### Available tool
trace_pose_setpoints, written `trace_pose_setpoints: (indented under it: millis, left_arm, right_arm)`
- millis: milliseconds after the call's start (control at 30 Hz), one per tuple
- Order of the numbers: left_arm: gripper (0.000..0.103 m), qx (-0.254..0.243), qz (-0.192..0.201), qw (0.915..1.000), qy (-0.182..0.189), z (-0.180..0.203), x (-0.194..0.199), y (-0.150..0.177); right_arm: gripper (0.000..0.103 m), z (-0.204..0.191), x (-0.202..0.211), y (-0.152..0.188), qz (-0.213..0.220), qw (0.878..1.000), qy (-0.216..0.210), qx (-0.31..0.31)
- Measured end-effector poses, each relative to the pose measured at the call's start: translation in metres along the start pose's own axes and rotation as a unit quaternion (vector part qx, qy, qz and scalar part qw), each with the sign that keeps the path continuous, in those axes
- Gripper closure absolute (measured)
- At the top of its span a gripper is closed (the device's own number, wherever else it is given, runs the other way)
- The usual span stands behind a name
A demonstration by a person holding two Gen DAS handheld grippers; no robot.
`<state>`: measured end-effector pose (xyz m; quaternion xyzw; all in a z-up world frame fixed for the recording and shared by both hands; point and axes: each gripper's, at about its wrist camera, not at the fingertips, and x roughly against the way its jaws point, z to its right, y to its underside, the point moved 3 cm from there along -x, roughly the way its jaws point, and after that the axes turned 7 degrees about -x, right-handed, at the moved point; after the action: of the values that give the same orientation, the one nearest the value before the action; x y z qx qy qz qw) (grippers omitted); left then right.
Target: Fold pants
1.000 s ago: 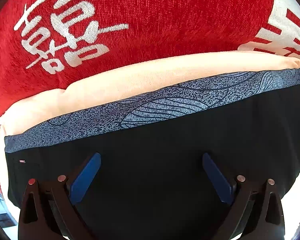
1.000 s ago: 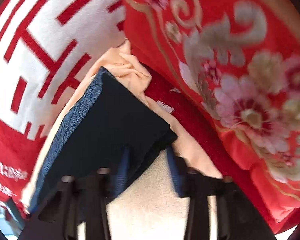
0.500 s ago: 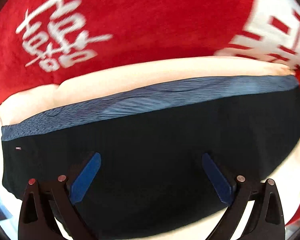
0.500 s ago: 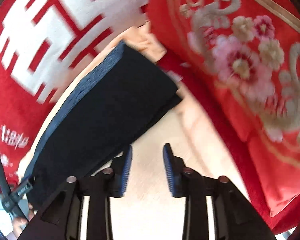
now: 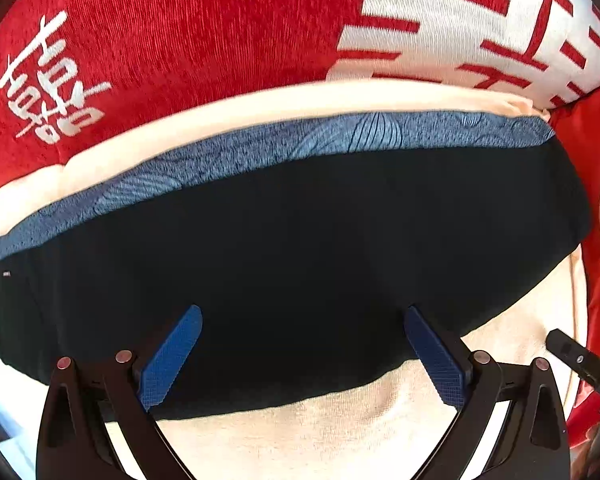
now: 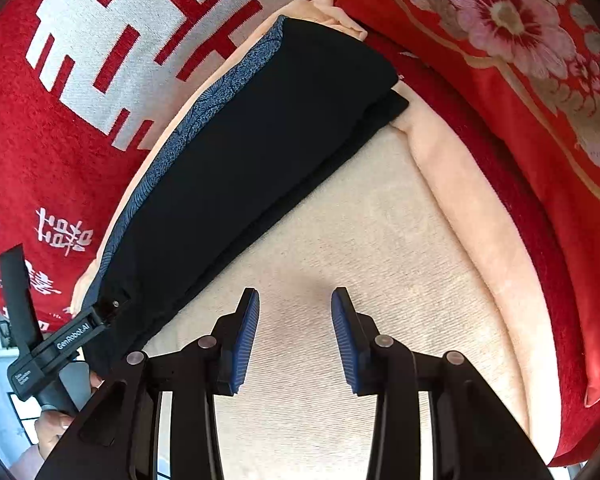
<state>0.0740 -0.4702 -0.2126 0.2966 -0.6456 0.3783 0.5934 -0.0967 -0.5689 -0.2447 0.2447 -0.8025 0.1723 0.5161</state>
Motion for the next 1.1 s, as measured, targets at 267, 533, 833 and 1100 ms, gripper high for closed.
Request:
trace_pose_setpoints:
  millis: [267,533,833,1100]
  left_arm:
    - [0.001,0.005,-0.006,1.0000,-0.003,0.007,0.001,0.013]
    - [0.001,0.000,-0.011,0.9999,-0.002,0.016,-0.010,0.011]
    - [0.001,-0.011,-0.017,0.9998,-0.003,0.028,-0.012,0.008]
    - [0.001,-0.009,-0.017,0.9998,0.000,0.043,-0.015,0.006]
  right_arm:
    - [0.057,0.000,-0.005,-0.015,0.005,1.000,-0.021,-0.016]
    - [0.057,-0.006,-0.009,-0.022,0.006,0.999,-0.031,-0.030]
    - [0.057,-0.007,-0.007,-0.030,0.015,0.998,-0.044,-0.046]
    - [0.056,0.007,-0.008,-0.043,0.040,0.990,-0.099,-0.097]
